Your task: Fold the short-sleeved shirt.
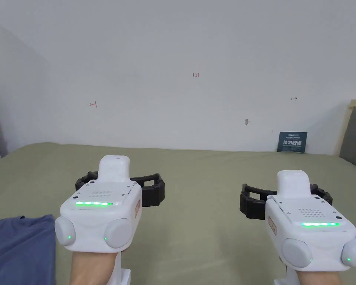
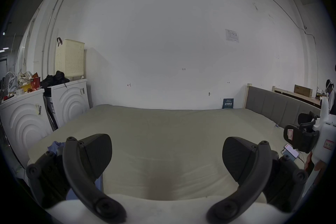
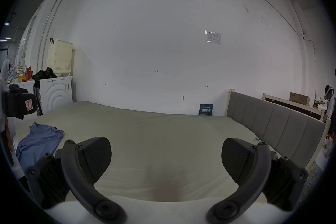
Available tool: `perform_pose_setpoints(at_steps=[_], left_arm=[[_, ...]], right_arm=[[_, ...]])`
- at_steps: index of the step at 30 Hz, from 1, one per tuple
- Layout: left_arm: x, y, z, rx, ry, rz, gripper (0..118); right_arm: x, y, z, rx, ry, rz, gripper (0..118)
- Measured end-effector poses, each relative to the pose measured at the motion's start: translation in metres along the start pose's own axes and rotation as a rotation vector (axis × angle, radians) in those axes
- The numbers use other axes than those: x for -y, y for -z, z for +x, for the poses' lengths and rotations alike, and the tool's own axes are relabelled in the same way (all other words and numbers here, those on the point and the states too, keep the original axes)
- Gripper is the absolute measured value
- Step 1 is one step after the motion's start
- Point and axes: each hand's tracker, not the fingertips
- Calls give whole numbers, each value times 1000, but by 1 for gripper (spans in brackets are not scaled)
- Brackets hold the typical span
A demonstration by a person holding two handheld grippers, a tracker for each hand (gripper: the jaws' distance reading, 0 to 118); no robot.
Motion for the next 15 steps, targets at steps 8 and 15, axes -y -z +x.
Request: perform_pose_setpoints(at_steps=[8, 15], left_arm=[[1, -1, 0, -3, -4, -3, 118], [1, -2, 1, -5, -2, -5, 118]], right_arm=[[0, 0, 0, -3, 2, -1, 118], [0, 0, 0, -3, 3, -1, 118]])
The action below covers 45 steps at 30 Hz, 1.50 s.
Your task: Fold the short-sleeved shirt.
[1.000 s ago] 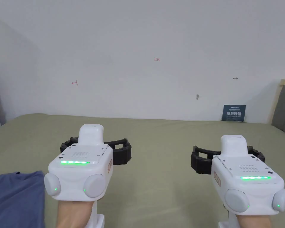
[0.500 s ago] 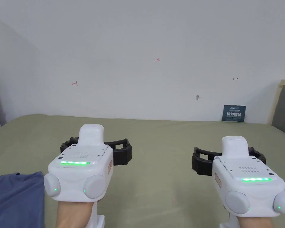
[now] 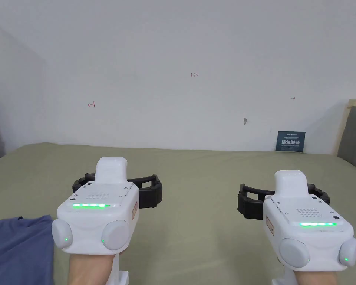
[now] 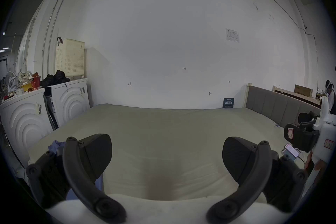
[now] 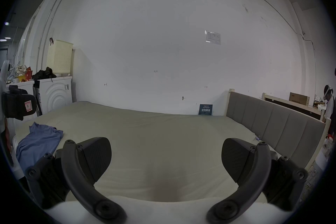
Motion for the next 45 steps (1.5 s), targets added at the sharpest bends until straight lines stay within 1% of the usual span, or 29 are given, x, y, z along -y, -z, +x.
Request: perform_pose_setpoints(at_steps=[11, 21, 29, 39, 40, 41, 42, 43, 44, 45], left_arm=[[0, -1, 0, -3, 9, 8, 118], [1, 0, 1, -7, 14, 11, 118], [0, -1, -1, 9, -3, 18, 118], [0, -2, -3, -4, -1, 7, 118], [0, -2, -3, -4, 3, 5, 118], [0, 0, -4, -6, 19, -5, 118], [1, 3, -4, 11, 51, -32, 111], [1, 5, -3, 31, 65, -46, 77], [2, 5, -2, 20, 66, -35, 18], [4, 6, 2, -6, 83, -35, 0]], right_arm=[[-1, -2, -1, -13, 0, 15, 118], [0, -4, -2, -8, -5, 33, 118], [0, -2, -1, -3, -7, 28, 118], [-1, -2, -3, 4, -15, 21, 118], [-1, -2, -3, 5, -16, 20, 117], [-2, -2, -3, 8, -17, 15, 112], [-3, -3, -3, 1, -16, 11, 98], [-4, -4, -3, -9, -16, 9, 52], [-4, -5, -4, 0, -23, 13, 8], [-3, -3, -7, 43, -43, 19, 0]])
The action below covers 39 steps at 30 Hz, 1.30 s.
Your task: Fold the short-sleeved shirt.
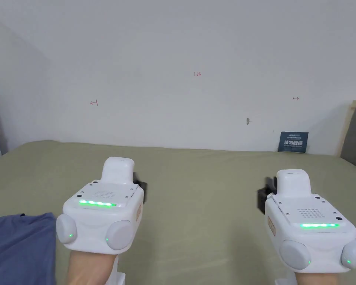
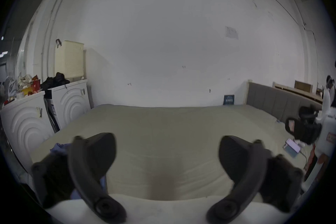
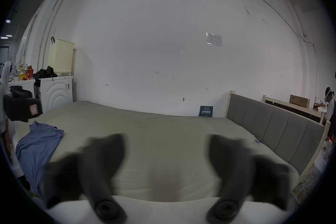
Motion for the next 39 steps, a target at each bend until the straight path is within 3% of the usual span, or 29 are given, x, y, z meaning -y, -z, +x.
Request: perform_pose_setpoints(at_steps=[1, 3, 9, 17, 22, 30, 39], left_arm=[[0, -3, 1, -43, 9, 8, 0], [-5, -8, 1, 23, -7, -12, 0], [-10, -11, 8, 11, 12, 14, 0], [-8, -5, -21, -45, -10, 9, 0], [-9, -22, -80, -191, -55, 9, 0], [15, -93, -201, -504, -88, -39, 0], [37, -135, -262, -653, -134, -79, 1]], right_arm=[[0, -2, 0, 49, 0, -7, 0], [-7, -4, 5, -16, 45, -7, 0], [-8, -1, 6, 13, 37, 0, 0], [-12, 10, -13, -30, 28, -19, 0], [-17, 27, -71, -181, 40, -17, 0], [-25, 30, -206, -471, 66, -11, 0], [-22, 21, -277, -620, 61, -35, 0]])
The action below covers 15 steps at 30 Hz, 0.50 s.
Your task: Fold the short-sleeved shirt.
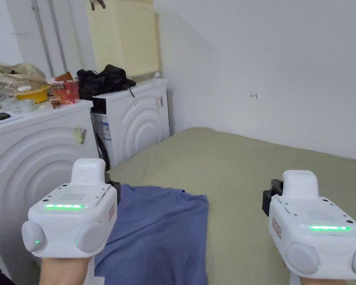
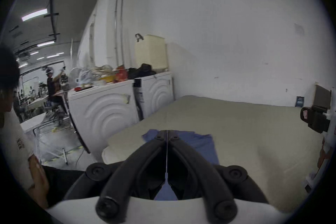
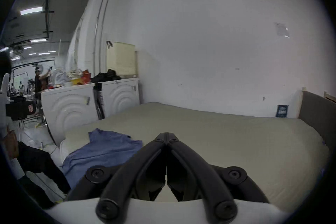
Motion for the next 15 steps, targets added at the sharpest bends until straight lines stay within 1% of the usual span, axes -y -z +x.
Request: perform_pose_setpoints(at_steps=[8, 10, 15], left_arm=[[9, 16, -2, -4, -15, -25, 1], [11, 23, -5, 8, -39, -38, 1], [26, 66, -6, 27, -74, -110, 1]], right_arm=[[5, 12, -10, -19, -13, -30, 0], [7, 17, -13, -26, -16, -39, 0], [19, 34, -24, -45, -19, -73, 0]])
